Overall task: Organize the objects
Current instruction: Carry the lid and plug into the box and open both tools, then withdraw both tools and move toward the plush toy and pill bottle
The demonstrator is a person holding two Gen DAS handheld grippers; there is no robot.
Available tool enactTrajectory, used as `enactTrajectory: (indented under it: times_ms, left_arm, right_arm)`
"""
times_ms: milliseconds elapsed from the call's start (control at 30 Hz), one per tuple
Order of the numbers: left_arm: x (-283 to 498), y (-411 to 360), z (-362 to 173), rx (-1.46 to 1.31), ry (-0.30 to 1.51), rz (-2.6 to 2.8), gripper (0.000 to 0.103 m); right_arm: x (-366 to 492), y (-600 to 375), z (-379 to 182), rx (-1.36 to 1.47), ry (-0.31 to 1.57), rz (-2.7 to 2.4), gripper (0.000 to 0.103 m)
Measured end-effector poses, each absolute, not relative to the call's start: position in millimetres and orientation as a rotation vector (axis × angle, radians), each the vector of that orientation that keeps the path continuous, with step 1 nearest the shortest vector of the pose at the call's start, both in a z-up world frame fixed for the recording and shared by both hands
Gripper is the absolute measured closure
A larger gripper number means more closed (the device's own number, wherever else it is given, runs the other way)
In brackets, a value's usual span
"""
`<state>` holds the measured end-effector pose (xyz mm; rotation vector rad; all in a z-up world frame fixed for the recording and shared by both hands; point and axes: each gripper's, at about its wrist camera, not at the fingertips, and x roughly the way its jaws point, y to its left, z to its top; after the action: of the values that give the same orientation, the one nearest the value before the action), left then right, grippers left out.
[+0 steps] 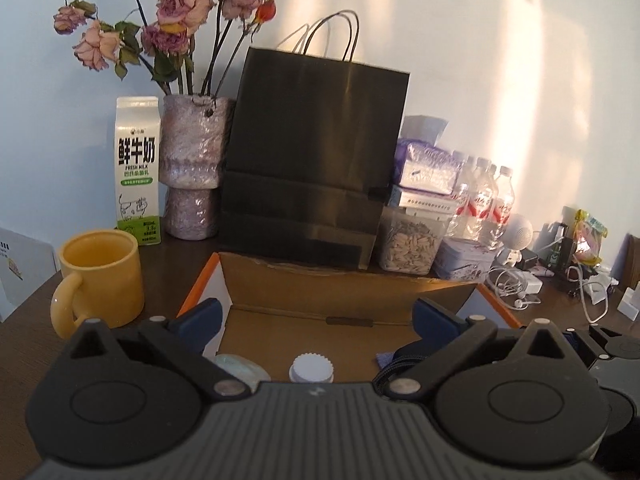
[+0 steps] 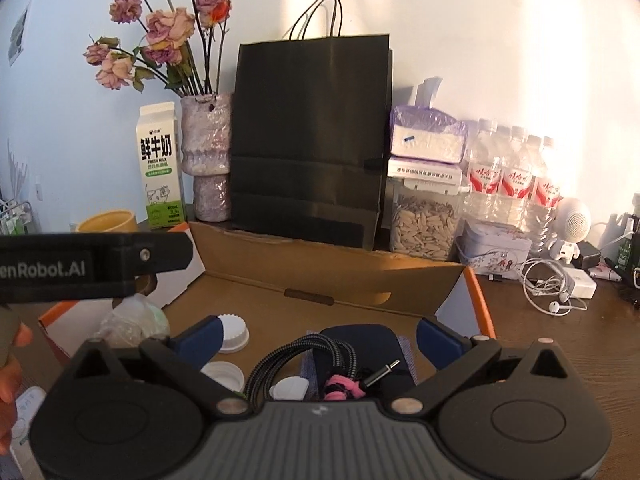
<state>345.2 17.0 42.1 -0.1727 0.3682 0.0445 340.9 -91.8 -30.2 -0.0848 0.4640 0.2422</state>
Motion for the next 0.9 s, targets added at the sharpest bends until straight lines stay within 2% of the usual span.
enactTrajectory:
  times_ms: [500, 900]
  left_arm:
    - [280, 18, 51, -0.165, 0.347, 0.014, 0.000]
    - [204, 29, 39, -0.132, 0.375, 0.022, 0.000]
  right_arm:
    - [270, -111, -6, -0.110, 0.396, 0.260, 0.000]
    - [189, -137, -22, -0.152, 0.422, 0.246, 0.000]
